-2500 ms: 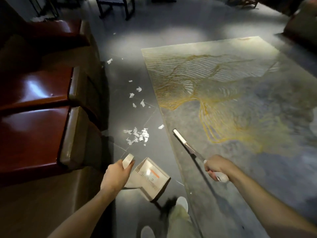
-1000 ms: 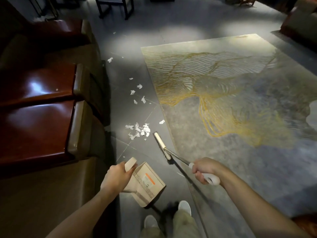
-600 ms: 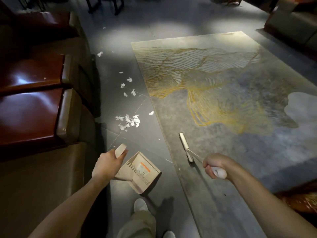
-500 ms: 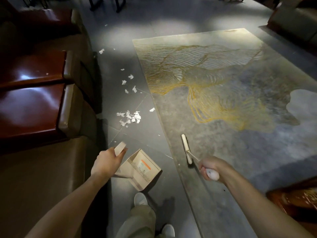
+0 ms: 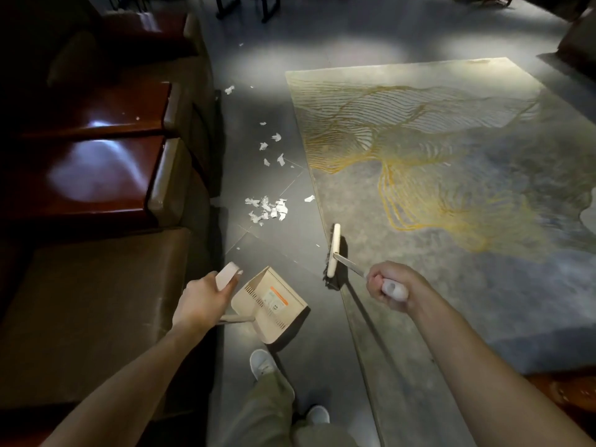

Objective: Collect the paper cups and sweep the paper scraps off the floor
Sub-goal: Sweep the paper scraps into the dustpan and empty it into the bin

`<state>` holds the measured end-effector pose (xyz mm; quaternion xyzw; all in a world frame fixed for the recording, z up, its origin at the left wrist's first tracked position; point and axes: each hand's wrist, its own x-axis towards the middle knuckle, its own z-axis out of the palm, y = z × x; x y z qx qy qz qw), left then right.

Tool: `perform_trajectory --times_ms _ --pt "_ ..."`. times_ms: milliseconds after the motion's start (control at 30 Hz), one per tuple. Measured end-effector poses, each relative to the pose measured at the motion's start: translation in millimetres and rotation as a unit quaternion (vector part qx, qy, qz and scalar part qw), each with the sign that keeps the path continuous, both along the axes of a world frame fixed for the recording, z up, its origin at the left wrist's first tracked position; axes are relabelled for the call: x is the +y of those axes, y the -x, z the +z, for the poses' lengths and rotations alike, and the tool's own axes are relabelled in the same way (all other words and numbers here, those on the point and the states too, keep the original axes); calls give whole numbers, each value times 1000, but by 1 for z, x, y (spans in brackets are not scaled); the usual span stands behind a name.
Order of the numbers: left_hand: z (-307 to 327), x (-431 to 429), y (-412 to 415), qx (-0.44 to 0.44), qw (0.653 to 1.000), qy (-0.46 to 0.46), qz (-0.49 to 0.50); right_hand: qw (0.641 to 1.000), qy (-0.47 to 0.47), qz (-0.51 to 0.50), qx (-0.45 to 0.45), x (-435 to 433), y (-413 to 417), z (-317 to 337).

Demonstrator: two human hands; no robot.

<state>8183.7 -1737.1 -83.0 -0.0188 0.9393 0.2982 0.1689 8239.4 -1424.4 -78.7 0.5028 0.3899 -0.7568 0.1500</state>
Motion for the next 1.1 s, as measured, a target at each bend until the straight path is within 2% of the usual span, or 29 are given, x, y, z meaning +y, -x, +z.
perform_trajectory --times_ms 133,267,433,533,667,733,900,1000,1100 --pt "2 -4 7 -18 1000 16 -9 998 -35 48 -10 11 1 7" --pt "-1 -4 17 -31 999 28 -17 986 -99 120 -65 21 8 -7" --pt "-10 -12 31 -61 998 27 -17 934 -200 280 -98 -11 21 -49" --pt "-12 -21 45 -71 997 21 -10 935 -150 302 -108 -35 45 -51" --pt "-9 -34 63 -78 996 -31 26 971 48 203 -114 -32 85 -32" --pt "-7 -41 69 -75 995 -46 41 971 70 196 -116 -37 102 -21" --pt "-4 -60 89 -75 992 -69 73 951 -42 295 -85 -66 140 -9" --pt "-3 -67 103 -78 988 -67 114 932 -139 330 -55 -76 167 0" --pt "-3 -73 120 -82 984 -54 146 914 -198 351 -50 -75 203 3"
